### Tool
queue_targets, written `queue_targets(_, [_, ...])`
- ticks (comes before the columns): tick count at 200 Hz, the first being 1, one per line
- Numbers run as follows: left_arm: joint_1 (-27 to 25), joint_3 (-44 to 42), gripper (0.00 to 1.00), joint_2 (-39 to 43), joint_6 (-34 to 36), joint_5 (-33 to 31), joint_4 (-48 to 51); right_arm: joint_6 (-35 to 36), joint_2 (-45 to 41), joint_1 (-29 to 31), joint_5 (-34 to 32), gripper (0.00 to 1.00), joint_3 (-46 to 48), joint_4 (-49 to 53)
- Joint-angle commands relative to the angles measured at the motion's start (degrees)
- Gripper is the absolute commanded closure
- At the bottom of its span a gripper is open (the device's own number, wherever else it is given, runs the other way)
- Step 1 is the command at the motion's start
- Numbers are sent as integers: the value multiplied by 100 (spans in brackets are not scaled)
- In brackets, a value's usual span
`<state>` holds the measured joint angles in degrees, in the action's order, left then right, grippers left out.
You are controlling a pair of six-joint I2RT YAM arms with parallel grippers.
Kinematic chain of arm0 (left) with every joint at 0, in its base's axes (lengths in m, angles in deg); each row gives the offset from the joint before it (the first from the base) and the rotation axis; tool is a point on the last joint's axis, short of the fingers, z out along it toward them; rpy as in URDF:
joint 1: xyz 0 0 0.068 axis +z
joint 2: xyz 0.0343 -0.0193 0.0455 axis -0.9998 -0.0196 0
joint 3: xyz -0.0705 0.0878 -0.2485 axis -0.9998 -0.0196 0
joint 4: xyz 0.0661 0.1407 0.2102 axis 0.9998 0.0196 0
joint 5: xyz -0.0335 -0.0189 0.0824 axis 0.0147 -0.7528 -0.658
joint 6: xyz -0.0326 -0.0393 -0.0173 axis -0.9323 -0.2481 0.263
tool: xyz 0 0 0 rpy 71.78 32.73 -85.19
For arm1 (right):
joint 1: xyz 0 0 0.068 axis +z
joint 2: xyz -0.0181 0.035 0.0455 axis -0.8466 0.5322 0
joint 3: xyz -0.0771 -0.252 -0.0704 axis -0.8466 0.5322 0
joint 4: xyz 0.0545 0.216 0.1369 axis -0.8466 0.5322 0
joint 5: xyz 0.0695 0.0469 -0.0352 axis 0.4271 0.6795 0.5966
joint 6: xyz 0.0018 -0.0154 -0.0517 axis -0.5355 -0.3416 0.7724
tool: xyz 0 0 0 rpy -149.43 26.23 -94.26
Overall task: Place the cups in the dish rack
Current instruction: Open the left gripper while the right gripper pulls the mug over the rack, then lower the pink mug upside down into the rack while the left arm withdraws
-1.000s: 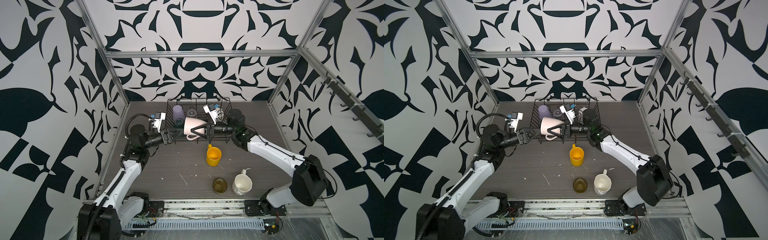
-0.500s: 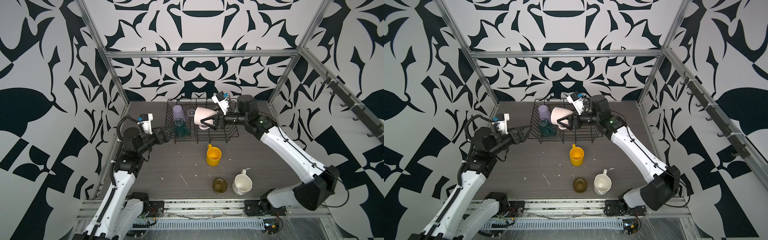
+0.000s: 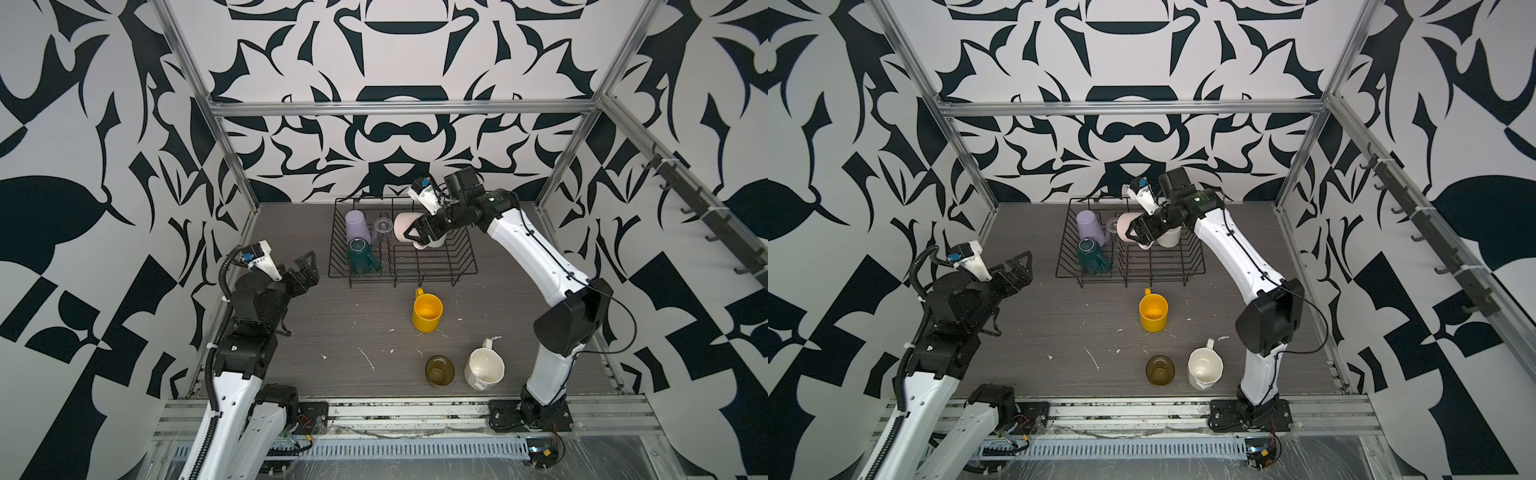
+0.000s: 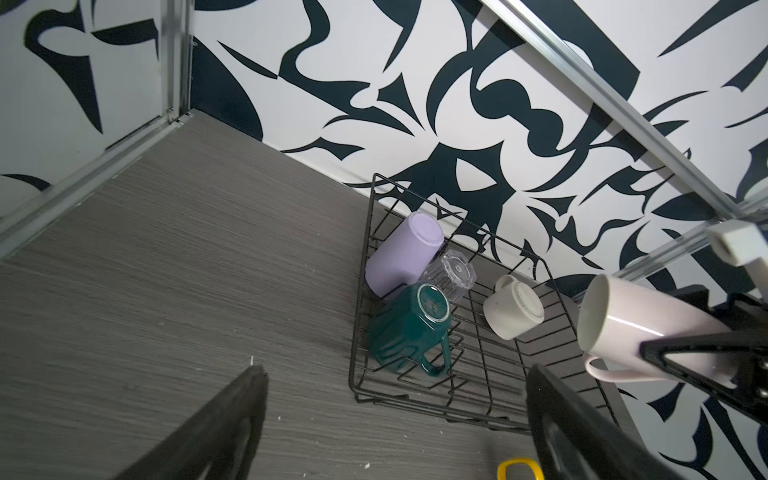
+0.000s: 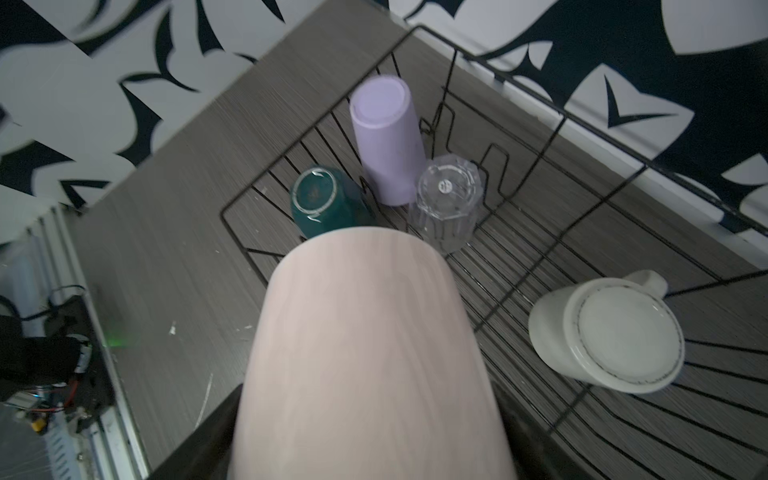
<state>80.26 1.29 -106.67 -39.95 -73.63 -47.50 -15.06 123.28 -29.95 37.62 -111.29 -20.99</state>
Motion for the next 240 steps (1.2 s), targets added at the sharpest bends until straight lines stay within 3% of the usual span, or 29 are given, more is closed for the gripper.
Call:
queue_targets(1, [19, -54, 1, -9, 20, -259, 168, 475, 193, 260, -716, 100, -850, 622])
queue_targets(42, [18, -43, 1, -16, 5, -304, 182, 754, 1219, 588, -1643, 100, -2069, 1405])
queue_targets(89, [19, -87, 1, 144, 18, -390, 308, 912, 1928, 713, -1879, 100, -3014, 1855])
queue_targets(240, [19, -138, 1, 358, -8, -503, 426, 1389, 2827, 1043, -2140, 100, -3752, 2059])
